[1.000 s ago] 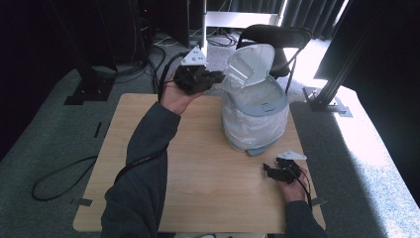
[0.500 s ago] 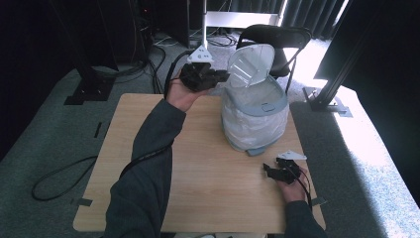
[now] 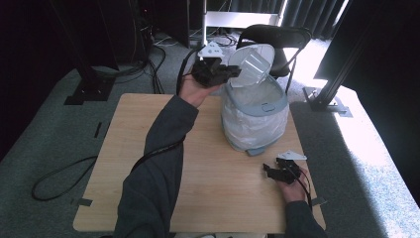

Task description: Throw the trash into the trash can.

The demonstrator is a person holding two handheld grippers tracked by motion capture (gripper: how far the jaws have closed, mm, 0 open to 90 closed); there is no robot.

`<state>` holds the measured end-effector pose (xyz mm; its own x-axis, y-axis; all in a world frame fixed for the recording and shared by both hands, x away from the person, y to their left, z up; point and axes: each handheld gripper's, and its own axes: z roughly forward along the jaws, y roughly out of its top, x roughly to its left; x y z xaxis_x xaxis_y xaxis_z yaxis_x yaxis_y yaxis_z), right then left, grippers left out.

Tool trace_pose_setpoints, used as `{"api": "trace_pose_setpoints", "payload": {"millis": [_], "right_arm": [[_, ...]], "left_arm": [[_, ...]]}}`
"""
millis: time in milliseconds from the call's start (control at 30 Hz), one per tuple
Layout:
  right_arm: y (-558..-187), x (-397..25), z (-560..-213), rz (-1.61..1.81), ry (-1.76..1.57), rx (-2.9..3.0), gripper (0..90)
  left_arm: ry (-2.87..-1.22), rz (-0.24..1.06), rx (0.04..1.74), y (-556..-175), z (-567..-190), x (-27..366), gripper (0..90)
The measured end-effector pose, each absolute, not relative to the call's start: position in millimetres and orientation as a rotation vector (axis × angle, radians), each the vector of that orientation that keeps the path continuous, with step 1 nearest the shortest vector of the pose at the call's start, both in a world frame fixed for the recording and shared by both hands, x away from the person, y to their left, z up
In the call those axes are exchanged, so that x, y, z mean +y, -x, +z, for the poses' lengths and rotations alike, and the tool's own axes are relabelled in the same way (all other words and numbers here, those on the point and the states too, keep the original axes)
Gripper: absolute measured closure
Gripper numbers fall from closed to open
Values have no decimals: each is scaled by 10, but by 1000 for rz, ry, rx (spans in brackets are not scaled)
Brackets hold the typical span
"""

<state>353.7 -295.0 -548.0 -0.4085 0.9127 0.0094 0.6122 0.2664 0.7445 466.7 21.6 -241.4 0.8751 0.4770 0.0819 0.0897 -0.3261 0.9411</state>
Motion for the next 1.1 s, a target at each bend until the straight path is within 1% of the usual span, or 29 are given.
{"api": "trace_pose_setpoints", "payload": {"millis": [33, 67, 100, 233, 400, 567, 767, 1100], "right_arm": [[-3536, -2951, -5480, 953, -1376, 2117, 329], [-3534, -2951, -5480, 952, -1377, 2117, 329], [-3531, -2950, -5480, 952, -1377, 2118, 329], [-3528, -2950, -5480, 952, -1374, 2119, 327], [-3526, -2949, -5480, 952, -1374, 2119, 327], [-3524, -2947, -5480, 952, -1374, 2118, 327], [-3524, -2947, -5480, 952, -1375, 2118, 327], [-3523, -2947, -5480, 953, -1374, 2118, 326]], "left_arm": [[-1889, 412, 441, -4702, -2458, 179, 774], [-1909, 410, 454, -4734, -2505, 151, 701], [-1921, 406, 457, -4755, -2550, 136, 693], [-1910, 393, 483, -4799, -2647, 177, 683], [-1877, 388, 518, -4840, -2648, 321, 676], [-1854, 413, 549, -4851, -2623, 425, 656], [-1853, 414, 554, -4858, -2622, 450, 647], [-1858, 401, 557, -4882, -2687, 381, 627]]}}
